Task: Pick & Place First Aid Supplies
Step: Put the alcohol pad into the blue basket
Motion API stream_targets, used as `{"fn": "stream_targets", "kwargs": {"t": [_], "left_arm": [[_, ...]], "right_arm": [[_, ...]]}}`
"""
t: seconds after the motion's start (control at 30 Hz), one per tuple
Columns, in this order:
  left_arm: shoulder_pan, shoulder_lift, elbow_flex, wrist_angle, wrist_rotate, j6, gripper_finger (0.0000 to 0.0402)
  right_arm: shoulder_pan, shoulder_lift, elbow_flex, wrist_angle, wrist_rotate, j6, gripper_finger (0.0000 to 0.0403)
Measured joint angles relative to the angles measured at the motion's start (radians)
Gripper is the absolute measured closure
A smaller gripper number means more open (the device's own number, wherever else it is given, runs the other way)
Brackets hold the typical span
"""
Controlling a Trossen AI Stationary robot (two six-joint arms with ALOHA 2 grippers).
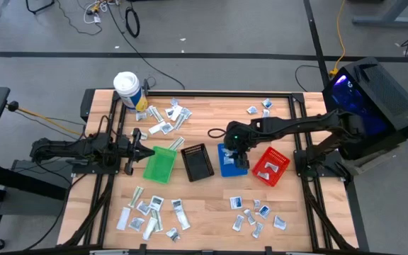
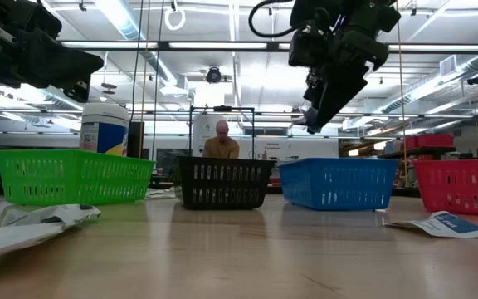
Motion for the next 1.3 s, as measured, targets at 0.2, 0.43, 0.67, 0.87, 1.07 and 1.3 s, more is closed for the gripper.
{"fn": "stream_targets", "kwargs": {"t": [0.2, 0.43, 0.67, 0.87, 1.07, 1.3], "left_arm": [[0.000, 0.000, 0.000, 0.000, 0.000, 0.000, 0.0369], [0.000, 0.000, 0.000, 0.000, 0.000, 0.000, 0.0369], [0.000, 0.000, 0.000, 0.000, 0.000, 0.000, 0.0369], [0.000, 0.000, 0.000, 0.000, 0.000, 0.000, 0.0369], [0.000, 0.000, 0.000, 0.000, 0.000, 0.000, 0.0369], [0.000, 0.000, 0.000, 0.000, 0.000, 0.000, 0.0369]], "right_arm": [[0.000, 0.021, -0.037, -0.004, 0.000, 0.007, 0.0222], [0.000, 0.021, -0.044, 0.001, 0.000, 0.044, 0.0222], [0.000, 0.020, -0.045, 0.001, -0.002, 0.027, 0.0222], [0.000, 0.020, -0.045, -0.013, -0.021, 0.059, 0.0202], [0.000, 0.020, -0.045, -0.021, -0.029, 0.064, 0.0152], [0.000, 0.009, -0.045, -0.024, -0.029, 0.089, 0.0112]]}}
